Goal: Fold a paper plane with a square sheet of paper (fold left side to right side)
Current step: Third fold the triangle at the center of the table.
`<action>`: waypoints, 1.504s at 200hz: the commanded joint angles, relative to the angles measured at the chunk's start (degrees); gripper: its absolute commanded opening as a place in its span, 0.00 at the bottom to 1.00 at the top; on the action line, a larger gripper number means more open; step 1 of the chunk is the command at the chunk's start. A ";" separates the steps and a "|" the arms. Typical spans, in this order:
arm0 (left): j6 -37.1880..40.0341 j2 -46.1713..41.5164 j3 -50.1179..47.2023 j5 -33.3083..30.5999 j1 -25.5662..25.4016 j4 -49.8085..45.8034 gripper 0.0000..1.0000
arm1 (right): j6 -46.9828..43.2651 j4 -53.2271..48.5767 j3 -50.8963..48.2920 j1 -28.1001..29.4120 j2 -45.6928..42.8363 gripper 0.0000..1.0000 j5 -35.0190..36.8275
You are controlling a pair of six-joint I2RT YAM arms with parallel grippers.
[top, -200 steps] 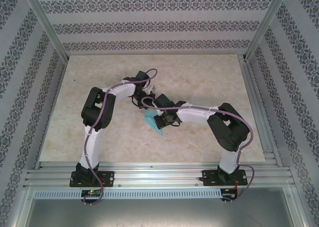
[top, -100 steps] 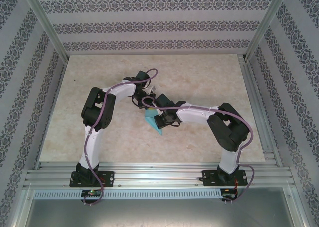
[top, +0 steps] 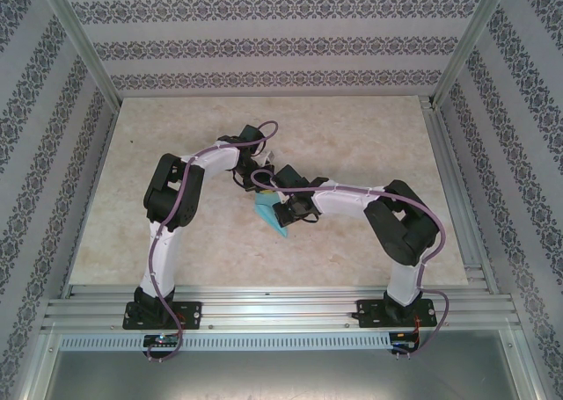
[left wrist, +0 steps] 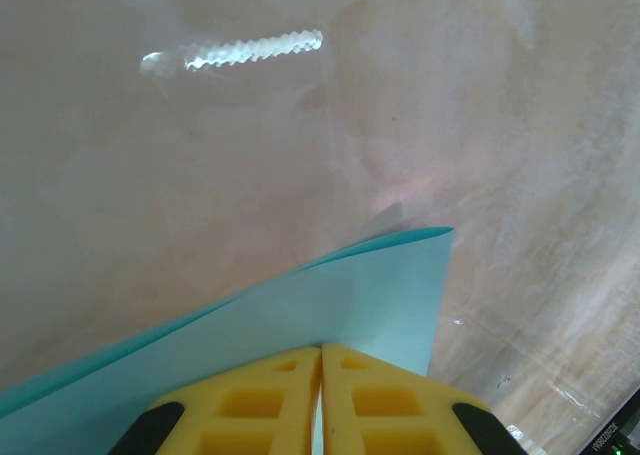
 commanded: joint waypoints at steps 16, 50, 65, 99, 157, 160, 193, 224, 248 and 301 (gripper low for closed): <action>1.50 4.00 -0.60 -4.08 -1.23 -1.65 0.10 | 0.72 0.39 1.18 -0.17 0.51 0.00 -0.40; 1.50 3.95 -0.56 -3.99 -1.28 -1.70 0.10 | 0.89 1.19 1.48 -0.07 0.42 0.00 -1.42; 1.51 3.97 -0.66 -4.01 -1.27 -1.69 0.10 | 1.01 1.42 1.52 0.02 0.33 0.00 -1.50; 1.51 3.95 -0.68 -3.99 -1.27 -1.70 0.10 | 1.23 1.98 1.51 0.03 0.32 0.00 -1.72; 1.54 4.02 -0.92 -3.91 -1.33 -1.59 0.10 | 1.34 1.84 2.10 -0.09 0.84 0.00 -1.95; 1.50 4.01 -0.95 -3.98 -1.42 -1.61 0.10 | 1.32 1.70 2.06 -0.05 0.85 0.00 -1.95; 1.51 3.86 -0.91 -3.90 -1.40 -1.66 0.09 | 1.23 1.05 1.73 0.12 1.39 0.00 -1.42; 1.49 3.92 -0.91 -3.88 -1.37 -1.63 0.10 | 1.16 0.23 1.03 0.38 1.91 0.00 -0.96; 1.46 3.97 -0.90 -3.93 -1.38 -1.68 0.09 | 1.74 0.64 -0.17 0.52 0.87 0.00 -0.37; 1.49 4.02 -0.84 -3.98 -1.39 -1.70 0.10 | 2.04 0.64 -0.38 0.49 -0.10 0.00 -0.11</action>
